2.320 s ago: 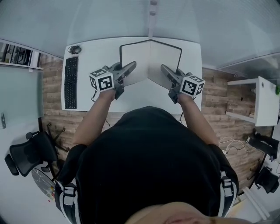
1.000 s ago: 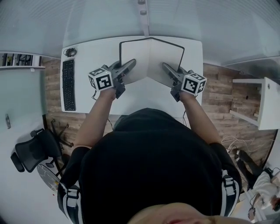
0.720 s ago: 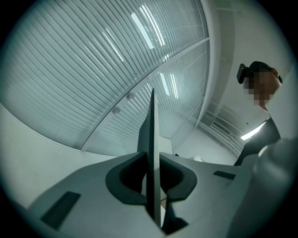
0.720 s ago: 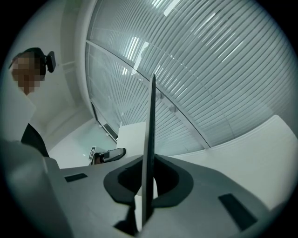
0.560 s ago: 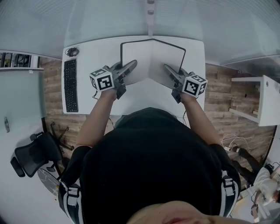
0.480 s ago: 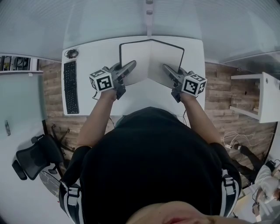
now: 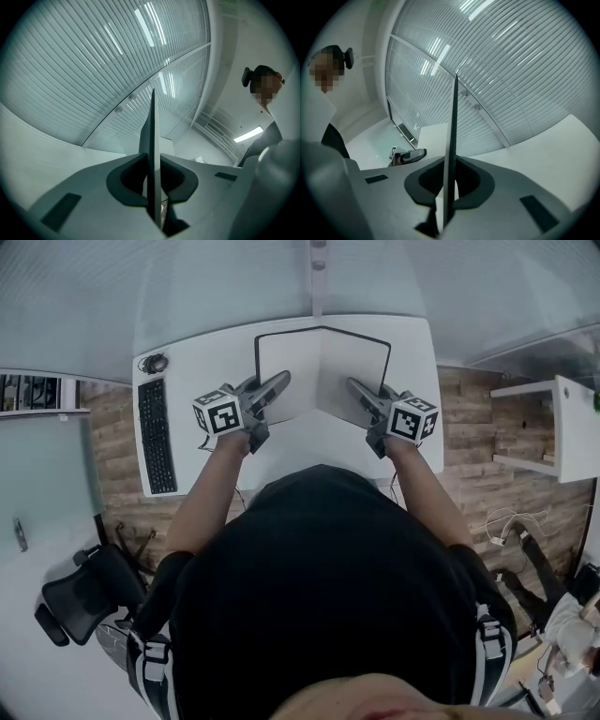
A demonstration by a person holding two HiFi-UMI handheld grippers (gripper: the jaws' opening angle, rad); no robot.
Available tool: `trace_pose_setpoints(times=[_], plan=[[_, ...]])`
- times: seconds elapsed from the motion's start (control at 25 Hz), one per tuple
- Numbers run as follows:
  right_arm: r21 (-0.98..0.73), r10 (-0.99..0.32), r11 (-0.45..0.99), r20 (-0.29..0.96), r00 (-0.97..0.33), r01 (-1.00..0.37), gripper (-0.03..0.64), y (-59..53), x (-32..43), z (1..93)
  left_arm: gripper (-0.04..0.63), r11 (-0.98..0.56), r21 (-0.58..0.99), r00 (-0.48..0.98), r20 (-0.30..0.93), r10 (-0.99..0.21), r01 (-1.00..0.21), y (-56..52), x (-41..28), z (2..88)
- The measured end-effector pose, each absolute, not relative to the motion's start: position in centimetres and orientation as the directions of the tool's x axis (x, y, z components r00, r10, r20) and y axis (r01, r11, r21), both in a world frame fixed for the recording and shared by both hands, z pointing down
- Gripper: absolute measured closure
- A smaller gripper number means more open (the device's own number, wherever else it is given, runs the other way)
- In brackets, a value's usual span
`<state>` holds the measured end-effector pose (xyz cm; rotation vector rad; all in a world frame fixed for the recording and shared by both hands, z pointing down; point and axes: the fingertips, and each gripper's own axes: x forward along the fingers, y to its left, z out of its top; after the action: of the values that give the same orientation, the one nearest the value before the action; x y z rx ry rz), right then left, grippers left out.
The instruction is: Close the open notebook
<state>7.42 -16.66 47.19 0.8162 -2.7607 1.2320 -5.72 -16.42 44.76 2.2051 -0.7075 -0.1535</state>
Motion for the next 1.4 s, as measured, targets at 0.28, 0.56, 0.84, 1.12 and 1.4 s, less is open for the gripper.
trace_pose_setpoints(times=[0.28,0.56,0.84,1.12,1.4], plan=[[-0.7,-0.475,0.536,0.212,-0.854,-0.472,0.56,-14.3,5.0,46.5,0.541,-0.533,0.739,0.852,0.105,-0.513,-0.412,-14.5,-8.2,44.4],[-0.69,-0.487,0.532,0.225,-0.844,-0.491,0.56,-12.5,2.8,46.9,0.541,-0.534,0.757,0.87,0.092,-0.484,-0.377,-13.2,-10.2,45.4],[-0.697,-0.495,0.502,0.253,-0.831,-0.512,0.56,-12.1,3.7,47.9,0.541,-0.536,0.757,0.887,0.124,-0.444,-0.374,-13.4,-9.3,46.5],[-0.701,-0.508,0.482,0.266,-0.819,-0.526,0.56,-11.8,3.9,49.7,0.541,-0.538,0.746,0.889,0.157,-0.43,-0.392,-13.5,-9.1,48.6],[-0.704,-0.49,0.434,0.338,-0.803,-0.562,0.56,-10.8,4.0,53.4,0.541,-0.519,0.743,0.887,0.219,-0.407,-0.422,-12.5,-8.8,52.4]])
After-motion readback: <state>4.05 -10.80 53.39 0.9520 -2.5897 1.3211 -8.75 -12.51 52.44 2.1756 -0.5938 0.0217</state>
